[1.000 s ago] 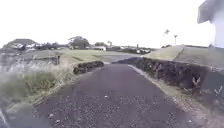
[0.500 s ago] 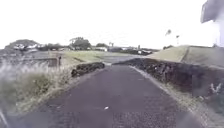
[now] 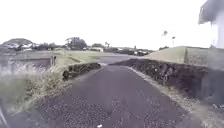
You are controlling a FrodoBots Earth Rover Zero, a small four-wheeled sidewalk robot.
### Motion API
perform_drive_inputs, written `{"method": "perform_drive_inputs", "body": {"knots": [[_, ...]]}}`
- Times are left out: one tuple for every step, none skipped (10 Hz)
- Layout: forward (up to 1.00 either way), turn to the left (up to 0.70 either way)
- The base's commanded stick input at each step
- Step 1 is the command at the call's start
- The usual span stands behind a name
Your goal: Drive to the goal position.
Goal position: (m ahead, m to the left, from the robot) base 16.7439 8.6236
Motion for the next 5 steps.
{"method": "perform_drive_inputs", "body": {"knots": [[0.7, -0.28], [0.7, -0.28], [0.7, -0.27], [0.7, -0.26], [0.7, -0.26]]}}
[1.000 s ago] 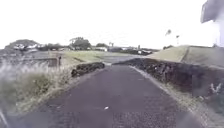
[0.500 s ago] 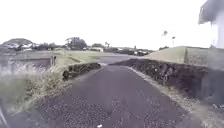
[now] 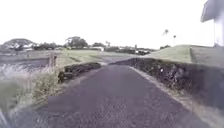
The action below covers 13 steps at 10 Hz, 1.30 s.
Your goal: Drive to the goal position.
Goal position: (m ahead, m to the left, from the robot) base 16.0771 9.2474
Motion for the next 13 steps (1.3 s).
{"method": "perform_drive_inputs", "body": {"knots": [[0.7, -0.26], [0.7, -0.26], [0.7, -0.26], [0.7, -0.26], [0.7, -0.26], [0.7, -0.26], [0.7, -0.26], [0.7, -0.26], [0.7, -0.26], [0.7, -0.22], [0.7, -0.04], [0.7, 0.0], [0.7, 0.0]]}}
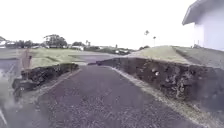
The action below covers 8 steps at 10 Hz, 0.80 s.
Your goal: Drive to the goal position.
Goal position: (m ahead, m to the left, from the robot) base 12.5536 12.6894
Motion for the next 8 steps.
{"method": "perform_drive_inputs", "body": {"knots": [[0.7, 0.0], [0.7, 0.0], [0.7, 0.0], [0.7, 0.01], [0.7, 0.1], [0.7, 0.27], [0.7, 0.23], [0.7, 0.06]]}}
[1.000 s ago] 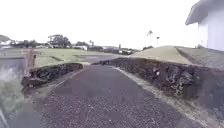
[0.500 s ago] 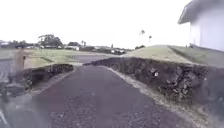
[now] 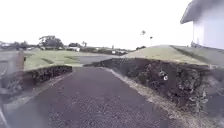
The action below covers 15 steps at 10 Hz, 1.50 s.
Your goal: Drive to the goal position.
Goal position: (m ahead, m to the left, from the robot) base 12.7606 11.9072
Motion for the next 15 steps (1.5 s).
{"method": "perform_drive_inputs", "body": {"knots": [[0.7, 0.0], [0.7, 0.0], [0.7, 0.0], [0.7, 0.0], [0.7, 0.0], [0.7, 0.0], [0.7, 0.0], [0.7, 0.0], [0.7, 0.0], [0.7, 0.0], [0.7, 0.0], [0.7, 0.0], [0.7, 0.0], [0.7, 0.0], [0.7, 0.0]]}}
